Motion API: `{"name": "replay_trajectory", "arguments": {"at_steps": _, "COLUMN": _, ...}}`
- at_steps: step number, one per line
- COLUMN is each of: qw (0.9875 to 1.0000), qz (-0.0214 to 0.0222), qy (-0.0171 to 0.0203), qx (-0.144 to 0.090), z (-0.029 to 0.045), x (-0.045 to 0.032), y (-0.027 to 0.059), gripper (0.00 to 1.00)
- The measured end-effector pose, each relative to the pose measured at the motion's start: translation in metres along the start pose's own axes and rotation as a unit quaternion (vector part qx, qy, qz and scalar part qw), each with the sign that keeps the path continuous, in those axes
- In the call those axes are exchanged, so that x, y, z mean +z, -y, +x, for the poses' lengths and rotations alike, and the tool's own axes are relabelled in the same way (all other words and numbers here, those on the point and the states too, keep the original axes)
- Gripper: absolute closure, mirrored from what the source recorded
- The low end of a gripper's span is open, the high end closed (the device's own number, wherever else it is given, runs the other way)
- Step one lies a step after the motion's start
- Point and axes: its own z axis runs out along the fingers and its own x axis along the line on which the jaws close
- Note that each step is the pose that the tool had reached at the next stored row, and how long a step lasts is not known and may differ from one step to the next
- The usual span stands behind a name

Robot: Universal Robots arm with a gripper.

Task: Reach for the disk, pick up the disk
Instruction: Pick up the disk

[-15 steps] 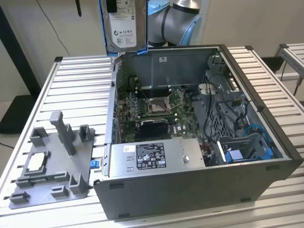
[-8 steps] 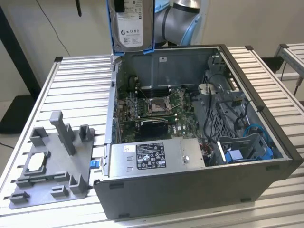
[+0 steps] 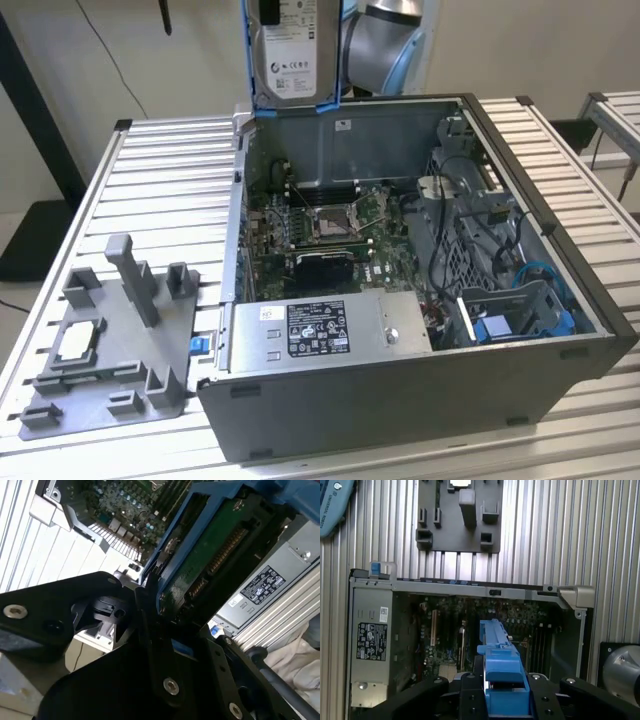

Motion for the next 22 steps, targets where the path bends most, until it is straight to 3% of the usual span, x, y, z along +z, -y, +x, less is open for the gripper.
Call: {"name": "replay_trajectory", "arguments": {"at_steps": 22, "qw": 1.0000, "qz": 0.0000, "qy": 0.0000, "qx": -0.002, "z": 0.0019, "x": -0.0011, "y": 0.0507, "gripper": 1.00}}
